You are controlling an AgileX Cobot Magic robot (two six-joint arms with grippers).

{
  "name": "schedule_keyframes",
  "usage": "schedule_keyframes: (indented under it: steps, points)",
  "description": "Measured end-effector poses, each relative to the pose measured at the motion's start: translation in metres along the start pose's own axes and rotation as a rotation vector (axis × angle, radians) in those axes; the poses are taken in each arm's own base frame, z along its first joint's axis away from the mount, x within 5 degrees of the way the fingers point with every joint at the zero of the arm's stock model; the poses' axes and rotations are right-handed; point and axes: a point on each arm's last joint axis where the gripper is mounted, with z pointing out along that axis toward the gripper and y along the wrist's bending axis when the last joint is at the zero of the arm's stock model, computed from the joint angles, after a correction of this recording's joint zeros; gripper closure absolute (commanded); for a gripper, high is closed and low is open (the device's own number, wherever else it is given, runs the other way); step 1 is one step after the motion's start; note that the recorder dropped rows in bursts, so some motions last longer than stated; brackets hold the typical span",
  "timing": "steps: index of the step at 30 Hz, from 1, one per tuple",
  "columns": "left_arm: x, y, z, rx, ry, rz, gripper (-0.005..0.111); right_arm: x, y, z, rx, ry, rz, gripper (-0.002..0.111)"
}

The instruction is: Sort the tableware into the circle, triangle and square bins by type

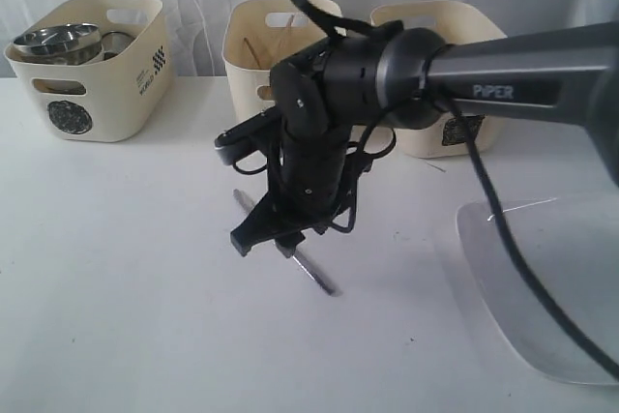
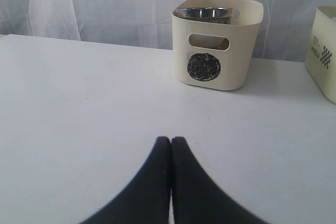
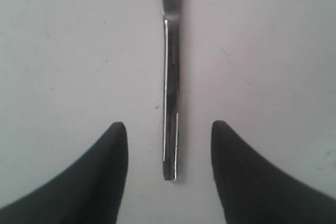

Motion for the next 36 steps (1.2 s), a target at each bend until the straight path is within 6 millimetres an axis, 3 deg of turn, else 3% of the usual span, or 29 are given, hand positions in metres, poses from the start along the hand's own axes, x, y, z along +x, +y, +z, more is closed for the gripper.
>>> schedule_keyframes:
  steps: [10, 21, 24, 31, 36]
  points:
    - [0.000, 0.000, 0.000, 0.000, 0.000, 0.000, 0.107, -0.004, 0.007, 0.037, -0.004, 0.102, -0.034, 0.061]
    - [0.000, 0.000, 0.000, 0.000, 0.000, 0.000, 0.107, -0.013, 0.008, 0.049, -0.002, 0.120, -0.037, 0.061]
    - [0.000, 0.000, 0.000, 0.000, 0.000, 0.000, 0.107, -0.012, 0.008, 0.050, -0.001, 0.127, -0.034, 0.070]
    - [0.000, 0.000, 0.000, 0.000, 0.000, 0.000, 0.107, -0.012, 0.008, 0.051, -0.002, 0.139, -0.014, 0.108]
    - [0.000, 0.000, 0.000, 0.000, 0.000, 0.000, 0.107, -0.012, 0.008, 0.051, 0.001, 0.133, -0.010, 0.108]
